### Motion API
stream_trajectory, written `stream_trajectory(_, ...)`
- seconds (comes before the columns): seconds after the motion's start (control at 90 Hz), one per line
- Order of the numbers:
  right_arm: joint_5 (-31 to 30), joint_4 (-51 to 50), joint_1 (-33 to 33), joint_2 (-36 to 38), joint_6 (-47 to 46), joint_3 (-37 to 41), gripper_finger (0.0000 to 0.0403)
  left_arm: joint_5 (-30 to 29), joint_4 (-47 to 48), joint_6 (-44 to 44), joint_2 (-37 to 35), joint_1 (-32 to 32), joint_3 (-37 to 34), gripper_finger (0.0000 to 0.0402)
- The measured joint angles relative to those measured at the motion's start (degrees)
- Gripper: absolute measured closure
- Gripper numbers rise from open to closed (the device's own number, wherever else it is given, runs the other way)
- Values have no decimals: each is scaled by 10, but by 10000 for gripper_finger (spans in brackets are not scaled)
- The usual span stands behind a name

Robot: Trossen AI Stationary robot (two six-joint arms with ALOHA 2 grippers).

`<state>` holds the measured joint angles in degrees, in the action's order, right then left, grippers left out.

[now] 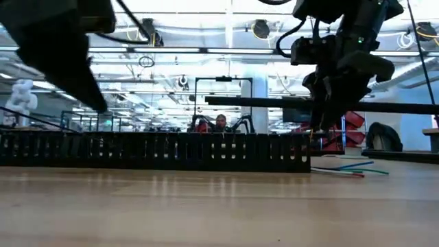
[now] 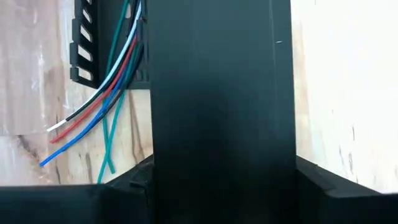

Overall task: Ziptie cables
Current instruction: Close the cable duct

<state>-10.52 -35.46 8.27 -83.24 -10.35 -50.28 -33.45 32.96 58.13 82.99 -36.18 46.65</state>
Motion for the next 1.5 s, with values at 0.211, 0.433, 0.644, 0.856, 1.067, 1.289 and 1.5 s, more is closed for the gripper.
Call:
stream_trajectory(0.211, 0, 7, 0, 0, -1, 0, 195, -41, -53, -8, -2, 2, -2, 256)
stream_trajectory(0.433, 0, 14, -4, 0, -10, 0, 195, -43, -115, -125, -2, 1, -2, 256)
stream_trajectory(0.644, 0, 19, -3, 0, -12, 0, 195, -26, -153, -121, 11, 6, -2, 256)
stream_trajectory(0.856, 0, 26, -3, 0, -12, 0, 195, 11, -226, -134, 52, 17, -2, 256)
stream_trajectory(1.067, 1, 27, -3, 0, -21, 0, 195, 35, -245, -148, 62, 12, 22, 256)
stream_trajectory(1.289, 1, 27, -3, 0, -27, 0, 195, 35, -241, -165, 65, 4, 29, 256)
stream_trajectory(1.5, 1, 31, -3, 0, -43, 0, 195, 68, -239, -166, 78, 12, 29, 256)
